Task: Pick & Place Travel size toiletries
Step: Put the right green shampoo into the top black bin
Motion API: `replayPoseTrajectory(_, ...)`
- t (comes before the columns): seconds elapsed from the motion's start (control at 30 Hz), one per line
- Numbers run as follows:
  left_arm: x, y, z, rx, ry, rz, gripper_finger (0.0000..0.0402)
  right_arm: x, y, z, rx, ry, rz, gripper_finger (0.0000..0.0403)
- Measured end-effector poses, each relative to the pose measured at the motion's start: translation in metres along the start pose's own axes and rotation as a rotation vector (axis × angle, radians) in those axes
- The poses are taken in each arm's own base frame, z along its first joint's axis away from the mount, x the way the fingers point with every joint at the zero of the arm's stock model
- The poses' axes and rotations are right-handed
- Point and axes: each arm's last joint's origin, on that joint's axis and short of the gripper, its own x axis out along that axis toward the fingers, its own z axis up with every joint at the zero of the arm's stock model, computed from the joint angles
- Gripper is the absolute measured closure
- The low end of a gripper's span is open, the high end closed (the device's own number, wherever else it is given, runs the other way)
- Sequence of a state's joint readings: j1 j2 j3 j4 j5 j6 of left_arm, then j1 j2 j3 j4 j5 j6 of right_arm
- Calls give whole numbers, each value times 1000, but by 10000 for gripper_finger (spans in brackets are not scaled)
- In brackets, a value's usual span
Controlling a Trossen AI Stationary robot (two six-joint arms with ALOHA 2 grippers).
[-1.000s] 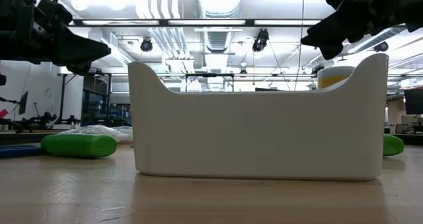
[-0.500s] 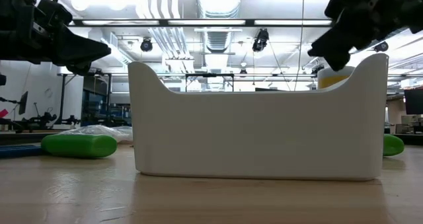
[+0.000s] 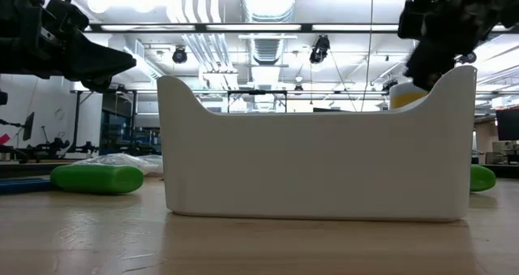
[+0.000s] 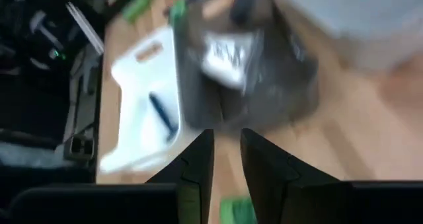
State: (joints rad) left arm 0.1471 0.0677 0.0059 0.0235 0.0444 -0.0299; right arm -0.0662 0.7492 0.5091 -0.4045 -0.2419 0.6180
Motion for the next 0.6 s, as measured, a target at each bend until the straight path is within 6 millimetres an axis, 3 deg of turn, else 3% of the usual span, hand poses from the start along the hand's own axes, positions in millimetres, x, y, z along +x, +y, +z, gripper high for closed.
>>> replayPoseTrajectory(0.23, 0, 0, 0, 0, 0, 0, 323, 11, 8, -2, 156, 211, -113, 344)
replayPoseTrajectory(0.47, 0, 0, 0, 0, 0, 0, 323, 18, 13, -13, 315, 551, -301, 336)
replayPoseTrajectory(0.6, 0, 0, 0, 0, 0, 0, 323, 23, 14, -13, 327, 620, -377, 325)
